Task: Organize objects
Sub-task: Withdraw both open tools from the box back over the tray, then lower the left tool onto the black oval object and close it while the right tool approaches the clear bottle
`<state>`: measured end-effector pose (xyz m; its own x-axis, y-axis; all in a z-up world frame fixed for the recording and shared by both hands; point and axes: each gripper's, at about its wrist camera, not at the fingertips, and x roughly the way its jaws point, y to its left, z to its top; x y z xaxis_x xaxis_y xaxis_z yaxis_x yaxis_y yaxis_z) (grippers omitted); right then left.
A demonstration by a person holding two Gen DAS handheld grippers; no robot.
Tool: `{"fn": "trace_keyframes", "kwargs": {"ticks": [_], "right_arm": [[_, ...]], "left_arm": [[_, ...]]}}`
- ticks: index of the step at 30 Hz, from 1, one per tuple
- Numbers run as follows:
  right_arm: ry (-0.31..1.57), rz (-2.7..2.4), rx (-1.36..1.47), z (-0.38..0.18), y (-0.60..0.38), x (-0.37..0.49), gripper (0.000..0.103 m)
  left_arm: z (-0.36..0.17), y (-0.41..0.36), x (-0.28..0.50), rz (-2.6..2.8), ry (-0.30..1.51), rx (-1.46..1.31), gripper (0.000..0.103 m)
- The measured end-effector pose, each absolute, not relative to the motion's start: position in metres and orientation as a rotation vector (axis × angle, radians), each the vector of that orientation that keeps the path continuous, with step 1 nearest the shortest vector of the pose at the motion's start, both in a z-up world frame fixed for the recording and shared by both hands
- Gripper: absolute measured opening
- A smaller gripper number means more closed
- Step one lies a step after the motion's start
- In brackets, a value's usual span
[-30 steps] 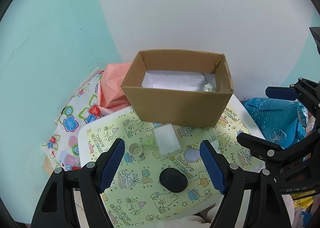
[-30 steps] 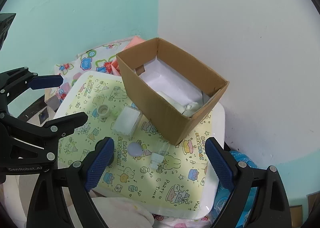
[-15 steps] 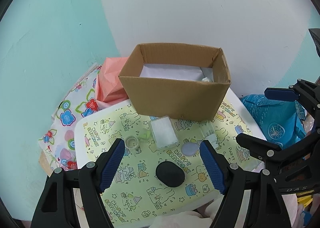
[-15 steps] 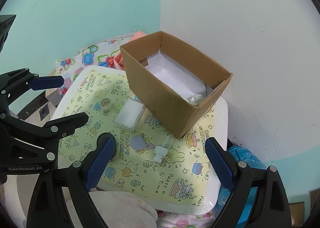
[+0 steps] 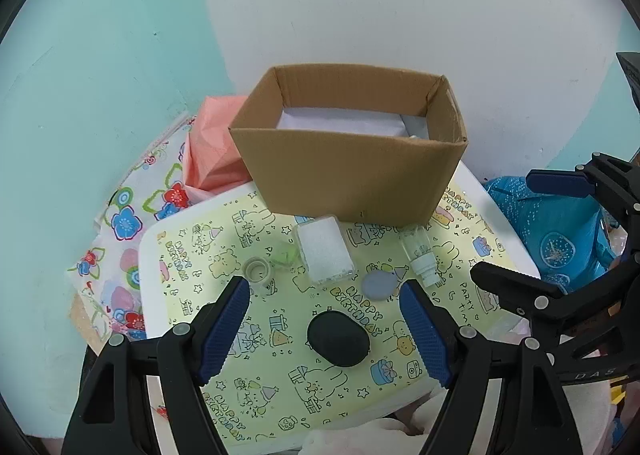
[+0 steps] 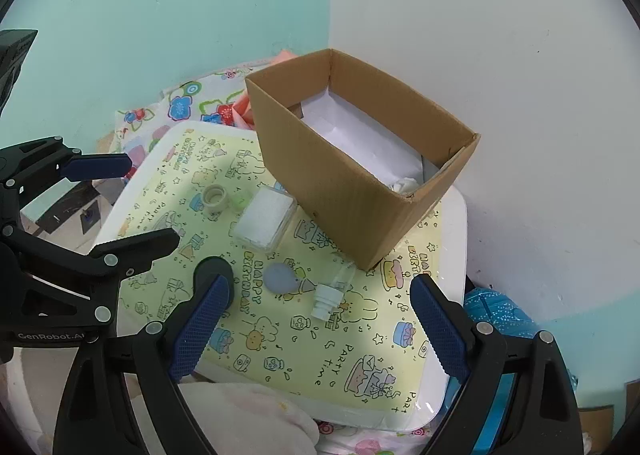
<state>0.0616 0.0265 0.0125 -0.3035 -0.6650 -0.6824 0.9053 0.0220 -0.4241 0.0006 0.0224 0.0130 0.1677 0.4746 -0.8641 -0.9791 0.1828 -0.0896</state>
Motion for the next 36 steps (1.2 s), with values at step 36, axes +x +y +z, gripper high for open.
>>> {"fn": "trace_keyframes", "kwargs": {"ticks": [36], "right_arm": [[1.119,-1.523,0.343,-0.049,-0.015,0.047,0.094]], "left_arm": [[-0.058,0.046,0.009,0.98,0.911,-0.736,0.081]]}}
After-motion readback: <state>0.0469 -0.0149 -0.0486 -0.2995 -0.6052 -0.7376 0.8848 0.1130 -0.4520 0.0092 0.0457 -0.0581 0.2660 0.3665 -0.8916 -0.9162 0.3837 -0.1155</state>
